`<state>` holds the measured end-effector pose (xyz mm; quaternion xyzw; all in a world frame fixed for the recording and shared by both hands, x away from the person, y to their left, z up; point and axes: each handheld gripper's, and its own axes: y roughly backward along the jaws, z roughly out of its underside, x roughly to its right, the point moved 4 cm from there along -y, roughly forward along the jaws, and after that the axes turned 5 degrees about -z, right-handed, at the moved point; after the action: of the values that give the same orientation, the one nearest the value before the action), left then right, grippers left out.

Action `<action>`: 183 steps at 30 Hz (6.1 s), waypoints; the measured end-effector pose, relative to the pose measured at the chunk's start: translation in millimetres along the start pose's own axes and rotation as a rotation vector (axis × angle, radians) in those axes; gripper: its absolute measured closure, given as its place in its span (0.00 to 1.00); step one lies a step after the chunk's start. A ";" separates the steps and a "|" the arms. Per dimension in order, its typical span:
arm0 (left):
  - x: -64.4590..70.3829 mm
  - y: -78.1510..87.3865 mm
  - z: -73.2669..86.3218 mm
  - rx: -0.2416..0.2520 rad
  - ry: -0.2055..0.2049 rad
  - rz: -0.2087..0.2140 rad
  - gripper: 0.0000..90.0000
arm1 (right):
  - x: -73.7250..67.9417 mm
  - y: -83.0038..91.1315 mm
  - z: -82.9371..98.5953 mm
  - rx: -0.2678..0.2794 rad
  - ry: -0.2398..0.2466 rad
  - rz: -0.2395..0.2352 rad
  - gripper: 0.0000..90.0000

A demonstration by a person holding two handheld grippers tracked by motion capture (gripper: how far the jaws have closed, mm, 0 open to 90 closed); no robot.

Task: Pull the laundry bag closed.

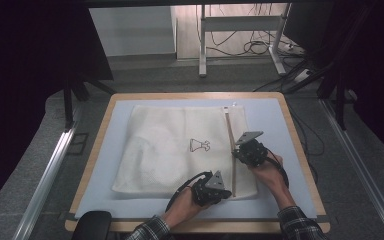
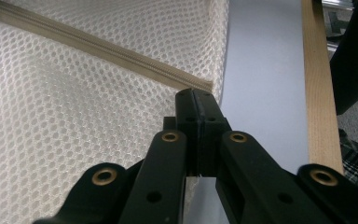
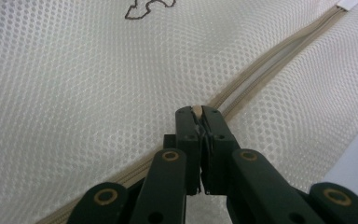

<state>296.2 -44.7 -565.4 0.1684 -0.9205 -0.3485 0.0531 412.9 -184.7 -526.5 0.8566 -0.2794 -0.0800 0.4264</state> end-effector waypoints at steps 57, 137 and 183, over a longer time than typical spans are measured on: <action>2.3 -0.8 -0.6 0.013 0.006 -0.007 1.00 | 61.2 -40.4 -29.5 -0.006 -0.070 0.013 0.96; 5.3 -0.5 -0.4 0.018 -0.009 -0.026 1.00 | 130.8 -83.8 -75.4 0.008 -0.130 0.110 0.96; 4.0 -0.2 -0.2 0.016 -0.002 -0.016 1.00 | 156.5 -108.5 -94.2 -0.021 -0.167 0.148 0.95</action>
<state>292.6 -46.4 -565.4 0.1756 -0.9220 -0.3418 0.0479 622.9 -153.6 -536.0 0.8195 -0.3755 -0.1224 0.4153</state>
